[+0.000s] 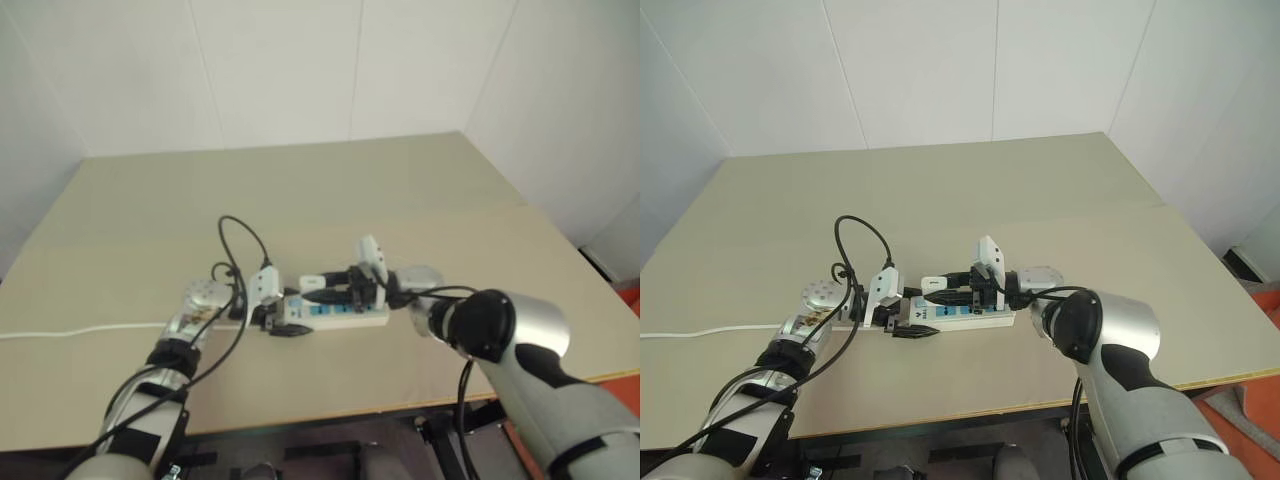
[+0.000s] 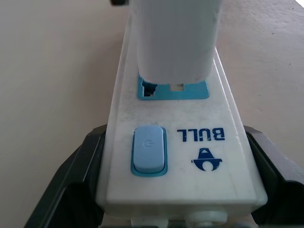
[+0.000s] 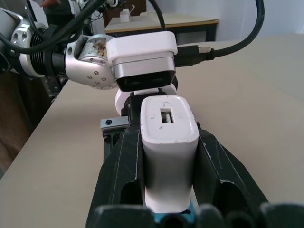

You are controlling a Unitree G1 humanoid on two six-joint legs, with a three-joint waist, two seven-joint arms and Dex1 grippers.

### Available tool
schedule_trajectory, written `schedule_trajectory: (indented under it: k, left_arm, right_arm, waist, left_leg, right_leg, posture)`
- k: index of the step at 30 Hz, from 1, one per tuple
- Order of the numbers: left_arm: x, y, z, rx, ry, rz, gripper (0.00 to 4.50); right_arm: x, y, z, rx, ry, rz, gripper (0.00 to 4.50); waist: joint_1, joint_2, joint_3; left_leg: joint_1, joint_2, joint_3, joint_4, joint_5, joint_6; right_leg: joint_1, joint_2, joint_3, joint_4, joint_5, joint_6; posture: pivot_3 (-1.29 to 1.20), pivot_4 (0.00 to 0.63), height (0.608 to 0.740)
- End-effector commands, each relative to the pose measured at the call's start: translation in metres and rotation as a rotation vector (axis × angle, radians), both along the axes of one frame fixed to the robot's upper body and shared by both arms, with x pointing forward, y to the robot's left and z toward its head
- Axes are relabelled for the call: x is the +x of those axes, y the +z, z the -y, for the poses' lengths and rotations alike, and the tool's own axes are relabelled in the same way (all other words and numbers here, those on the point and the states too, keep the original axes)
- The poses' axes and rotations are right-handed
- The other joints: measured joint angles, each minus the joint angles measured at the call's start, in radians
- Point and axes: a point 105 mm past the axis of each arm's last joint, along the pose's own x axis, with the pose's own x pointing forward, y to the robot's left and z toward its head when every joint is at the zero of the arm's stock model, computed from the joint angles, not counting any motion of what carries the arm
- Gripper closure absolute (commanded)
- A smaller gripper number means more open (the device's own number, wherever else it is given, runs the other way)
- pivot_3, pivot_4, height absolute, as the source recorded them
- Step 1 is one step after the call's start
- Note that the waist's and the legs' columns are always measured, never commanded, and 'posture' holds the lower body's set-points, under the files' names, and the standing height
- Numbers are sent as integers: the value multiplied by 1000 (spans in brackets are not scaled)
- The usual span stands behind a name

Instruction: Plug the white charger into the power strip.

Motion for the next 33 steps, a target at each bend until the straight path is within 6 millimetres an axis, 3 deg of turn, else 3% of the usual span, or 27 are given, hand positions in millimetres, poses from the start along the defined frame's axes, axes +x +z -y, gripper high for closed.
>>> schedule_trajectory:
  k: [1,10,26,33]
  left_arm:
    - [-7,-9,-2,35,-24,-24,1177]
    - [-8,-10,-4,43,-19,-23,1177]
    - [-7,-11,-3,46,-20,-22,1177]
    - [-7,-10,-2,47,-22,-21,1177]
  right_arm:
    - [8,6,1,18,-22,15,3402]
    - [16,-1,9,5,-21,18,3402]
    - [-15,5,12,-11,-48,-41,3402]
    - [-7,7,9,9,-110,-40,3402]
  waist:
    - [0,0,0]
    - [3,0,0]
    - [23,0,0]
    - [29,0,0]
  left_leg:
    - [0,0,0,0,0,0]
    - [0,0,-2,0,0,0]
    - [1,0,-4,1,0,0]
    - [1,0,-4,1,0,0]
  right_leg:
    - [0,0,0,0,0,0]
    - [0,0,-1,2,0,0]
    - [-2,1,0,7,0,0]
    - [-2,1,0,7,0,0]
  posture:
    - [0,150,740]
    - [0,150,740]
    - [0,150,740]
    - [0,150,740]
